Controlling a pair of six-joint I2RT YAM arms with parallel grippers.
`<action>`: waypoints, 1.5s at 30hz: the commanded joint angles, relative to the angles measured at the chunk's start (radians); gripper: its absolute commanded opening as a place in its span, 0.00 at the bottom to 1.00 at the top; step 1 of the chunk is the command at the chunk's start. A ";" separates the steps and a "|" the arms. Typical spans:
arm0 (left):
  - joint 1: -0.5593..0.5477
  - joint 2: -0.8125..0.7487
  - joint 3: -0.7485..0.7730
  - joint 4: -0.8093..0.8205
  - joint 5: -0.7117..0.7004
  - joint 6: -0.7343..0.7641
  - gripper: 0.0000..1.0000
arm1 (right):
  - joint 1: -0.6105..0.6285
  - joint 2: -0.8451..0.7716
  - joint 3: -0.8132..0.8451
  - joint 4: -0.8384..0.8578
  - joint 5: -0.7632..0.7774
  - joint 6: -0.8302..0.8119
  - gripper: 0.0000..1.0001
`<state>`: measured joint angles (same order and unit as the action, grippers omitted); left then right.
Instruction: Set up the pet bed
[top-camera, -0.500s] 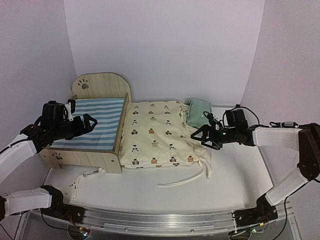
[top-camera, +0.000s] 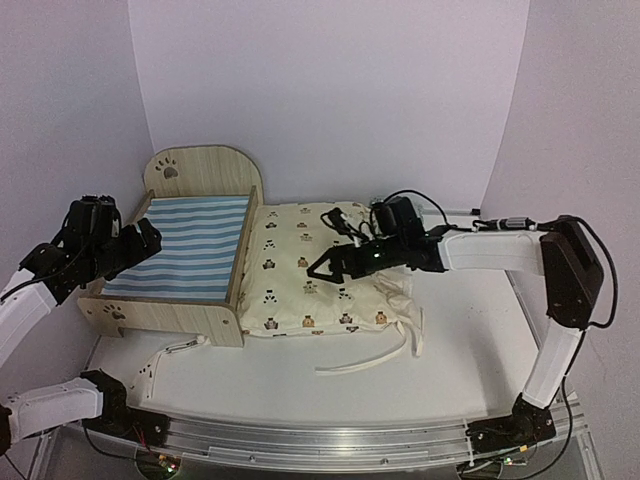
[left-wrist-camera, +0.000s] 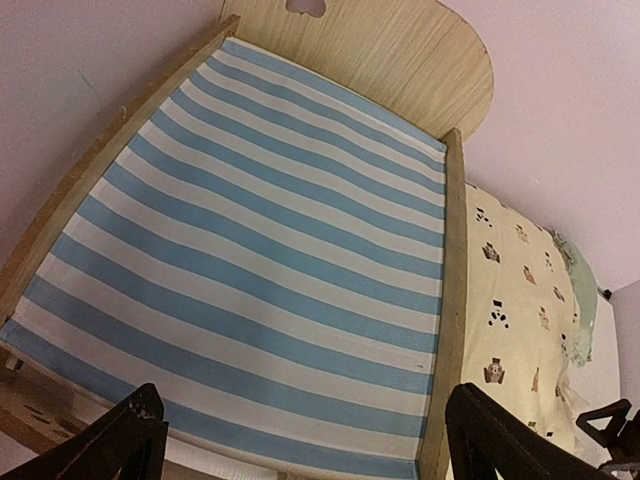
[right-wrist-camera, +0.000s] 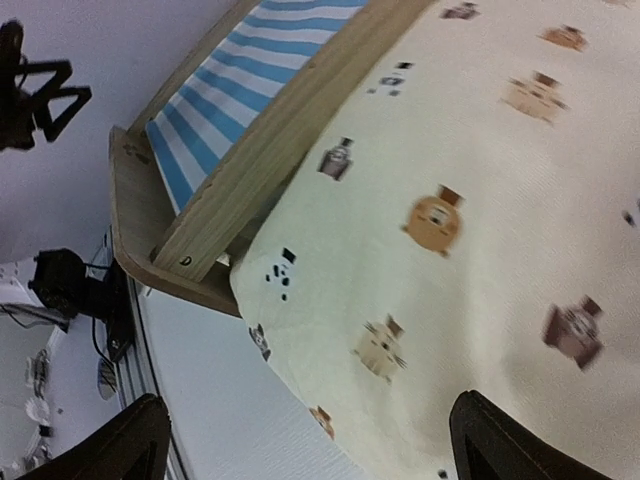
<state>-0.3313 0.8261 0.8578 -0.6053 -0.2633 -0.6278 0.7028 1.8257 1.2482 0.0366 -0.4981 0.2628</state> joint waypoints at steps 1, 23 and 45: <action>-0.002 -0.014 0.035 -0.035 -0.048 -0.021 0.98 | 0.131 0.088 0.137 0.028 0.064 -0.232 0.98; -0.002 -0.038 -0.010 -0.030 0.115 0.059 0.92 | 0.270 0.423 0.510 0.198 -0.161 -0.291 0.90; -0.002 0.040 -0.079 0.026 0.163 -0.034 0.87 | 0.364 0.486 0.462 0.192 0.021 -0.420 0.35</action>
<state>-0.3313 0.8430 0.8217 -0.6227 -0.1364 -0.6162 1.0533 2.3299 1.7570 0.2295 -0.5576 -0.0967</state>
